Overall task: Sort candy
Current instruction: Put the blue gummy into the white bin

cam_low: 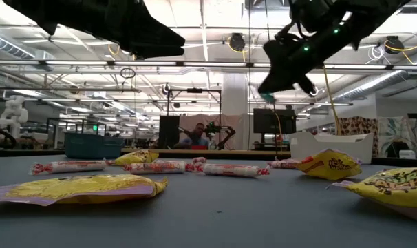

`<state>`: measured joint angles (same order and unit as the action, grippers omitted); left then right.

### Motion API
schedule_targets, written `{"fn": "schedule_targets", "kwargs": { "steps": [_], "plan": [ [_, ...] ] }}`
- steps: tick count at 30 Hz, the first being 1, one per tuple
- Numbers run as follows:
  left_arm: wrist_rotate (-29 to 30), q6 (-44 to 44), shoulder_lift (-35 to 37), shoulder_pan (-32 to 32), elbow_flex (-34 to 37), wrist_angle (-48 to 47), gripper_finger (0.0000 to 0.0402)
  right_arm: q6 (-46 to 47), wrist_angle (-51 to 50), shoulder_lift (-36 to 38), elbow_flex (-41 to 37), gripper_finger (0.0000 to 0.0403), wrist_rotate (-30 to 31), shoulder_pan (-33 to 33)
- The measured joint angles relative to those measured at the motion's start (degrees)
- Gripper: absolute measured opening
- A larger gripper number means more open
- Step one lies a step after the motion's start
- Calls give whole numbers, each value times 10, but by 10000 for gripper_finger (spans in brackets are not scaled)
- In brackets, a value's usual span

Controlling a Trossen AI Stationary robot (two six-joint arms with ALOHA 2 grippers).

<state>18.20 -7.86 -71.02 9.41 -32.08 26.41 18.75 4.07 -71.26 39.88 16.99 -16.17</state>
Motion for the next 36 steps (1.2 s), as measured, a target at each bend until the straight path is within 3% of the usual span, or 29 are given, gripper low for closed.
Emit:
{"fn": "schedule_targets", "kwargs": {
  "steps": [4, 10, 16, 20, 28, 36],
  "plan": [
    [4, 0, 0, 0, 0, 0, 326, -19, -112, 43, 28, 43, 15, -57],
    [10, 0, 0, -2, 0, 0, 326, -53, -228, 61, 35, 43, 117, -151],
    [12, 0, 0, -2, 0, 0, 326, -39, -287, 38, 35, 43, 53, -263],
    [12, 0, 0, -2, 0, 0, 326, -44, -298, 15, 35, 43, 51, -309],
    [12, 0, 0, -2, 0, -1, 326, -24, -302, -46, 35, 55, 53, -349],
    [12, 1, 0, -2, 0, -9, 326, -36, -302, -52, 35, 140, 52, -355]
  ]
}}
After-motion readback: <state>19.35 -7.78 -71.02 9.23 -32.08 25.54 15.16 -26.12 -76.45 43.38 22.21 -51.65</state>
